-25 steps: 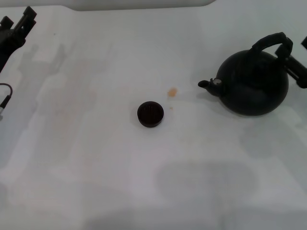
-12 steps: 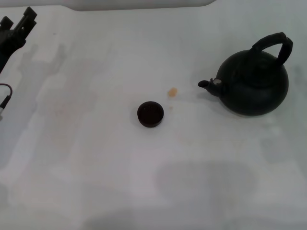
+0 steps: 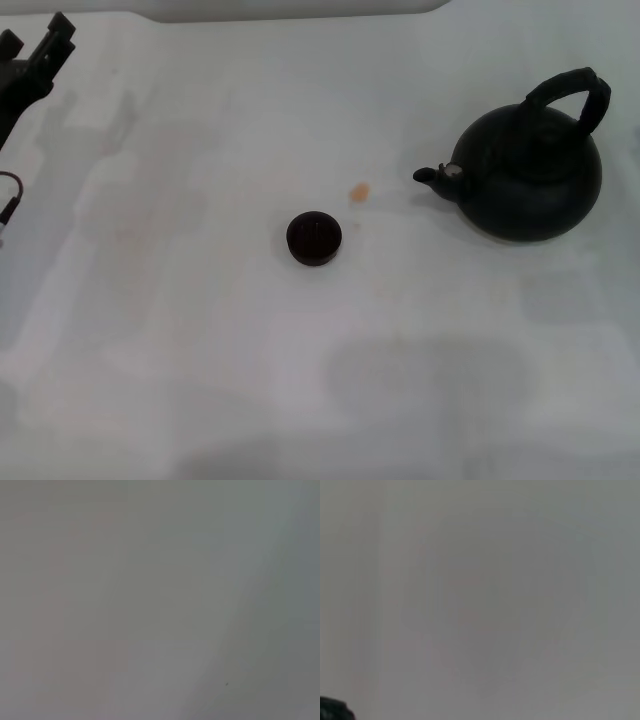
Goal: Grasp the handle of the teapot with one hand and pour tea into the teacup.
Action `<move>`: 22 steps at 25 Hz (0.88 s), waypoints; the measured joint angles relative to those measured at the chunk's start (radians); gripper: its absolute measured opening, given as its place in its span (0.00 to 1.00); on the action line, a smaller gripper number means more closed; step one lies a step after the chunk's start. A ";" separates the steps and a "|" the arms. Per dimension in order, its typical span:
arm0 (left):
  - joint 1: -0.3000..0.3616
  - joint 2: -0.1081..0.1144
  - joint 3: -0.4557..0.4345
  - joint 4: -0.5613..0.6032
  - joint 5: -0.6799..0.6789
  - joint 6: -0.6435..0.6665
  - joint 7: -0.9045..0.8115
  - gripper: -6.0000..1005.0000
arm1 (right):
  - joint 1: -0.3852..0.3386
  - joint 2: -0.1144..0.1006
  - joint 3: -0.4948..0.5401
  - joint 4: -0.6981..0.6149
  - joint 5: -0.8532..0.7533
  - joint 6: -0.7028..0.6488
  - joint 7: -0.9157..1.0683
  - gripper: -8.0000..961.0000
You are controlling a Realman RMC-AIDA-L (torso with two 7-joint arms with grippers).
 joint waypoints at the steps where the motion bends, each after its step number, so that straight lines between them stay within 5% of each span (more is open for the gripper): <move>1: -0.001 0.000 0.000 0.000 0.000 0.000 0.000 0.86 | 0.000 -0.001 0.000 0.003 0.019 -0.002 -0.006 0.91; 22: -0.011 0.000 0.000 0.003 -0.001 0.000 0.016 0.86 | 0.011 0.001 0.031 0.073 0.102 -0.117 0.029 0.91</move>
